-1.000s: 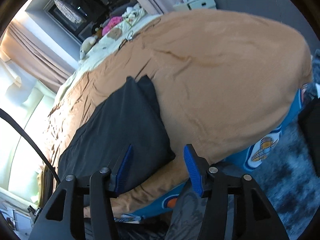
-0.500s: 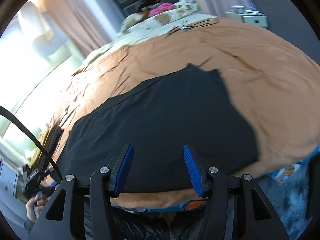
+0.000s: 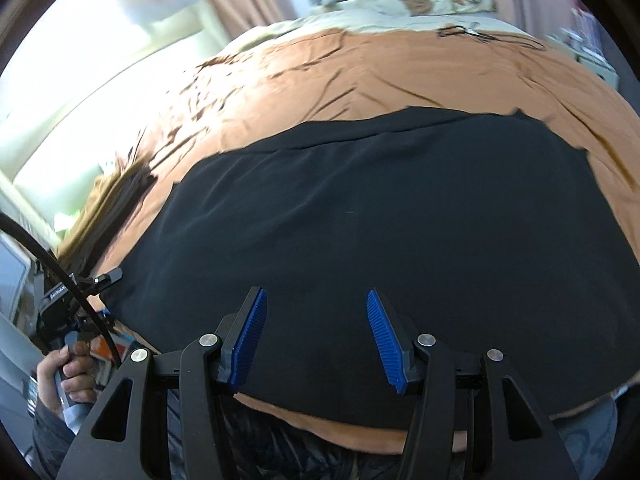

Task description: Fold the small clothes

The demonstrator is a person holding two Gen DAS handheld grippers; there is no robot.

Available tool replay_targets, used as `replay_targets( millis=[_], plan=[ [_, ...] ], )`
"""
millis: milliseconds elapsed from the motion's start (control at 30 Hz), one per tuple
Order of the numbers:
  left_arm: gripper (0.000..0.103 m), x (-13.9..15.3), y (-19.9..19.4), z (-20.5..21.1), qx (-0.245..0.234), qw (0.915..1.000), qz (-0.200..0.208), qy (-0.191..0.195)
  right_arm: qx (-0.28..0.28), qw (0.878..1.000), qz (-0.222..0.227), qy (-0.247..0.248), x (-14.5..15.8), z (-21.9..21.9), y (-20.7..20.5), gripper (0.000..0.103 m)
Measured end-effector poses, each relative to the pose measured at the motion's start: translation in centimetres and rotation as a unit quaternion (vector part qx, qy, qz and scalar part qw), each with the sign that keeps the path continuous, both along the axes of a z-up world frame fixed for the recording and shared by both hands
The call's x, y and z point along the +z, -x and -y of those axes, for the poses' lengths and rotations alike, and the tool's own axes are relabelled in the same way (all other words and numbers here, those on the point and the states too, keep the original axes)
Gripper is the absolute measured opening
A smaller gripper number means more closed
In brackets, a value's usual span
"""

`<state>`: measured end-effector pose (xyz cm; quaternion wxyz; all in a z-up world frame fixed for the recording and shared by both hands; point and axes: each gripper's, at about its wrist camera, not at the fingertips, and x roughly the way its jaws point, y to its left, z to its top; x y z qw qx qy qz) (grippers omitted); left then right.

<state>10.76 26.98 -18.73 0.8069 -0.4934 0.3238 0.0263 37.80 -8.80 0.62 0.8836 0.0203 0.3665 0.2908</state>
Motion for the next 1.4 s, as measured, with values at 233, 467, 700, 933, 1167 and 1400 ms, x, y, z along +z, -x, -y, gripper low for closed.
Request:
replay_targets(
  millis=[233,467,700,933,1167,1400],
  plan=[
    [0.02,-0.5,1.1,-0.3,0.005,1.0,0.005,0.0,0.011,0.999,-0.009,0.051,-2.9,-2.8,-2.0,0.021],
    [0.019,0.4,1.1,-0.3,0.01,0.9999,0.007,0.007,0.033,0.996,-0.031,0.074,-3.4,-3.8,-2.7,0.017],
    [0.019,0.3,0.6,-0.6,0.021,0.9994,-0.011,0.026,0.028,0.996,-0.044,0.07,-1.9,-5.2,-6.6,0.017],
    [0.02,-0.3,0.4,-0.7,0.047,0.9972,-0.029,0.05,0.005,0.994,-0.072,0.083,-1.6,-7.9,-12.9,0.017],
    [0.023,-0.5,-0.3,-0.9,0.071,0.995,-0.038,0.059,-0.01,0.991,-0.084,0.106,-1.4,-9.9,-19.1,0.016],
    [0.024,-1.1,-0.4,-0.7,0.1,0.9913,-0.037,0.078,-0.026,0.987,-0.083,0.134,-1.6,-12.0,-24.7,0.016]
  ],
)
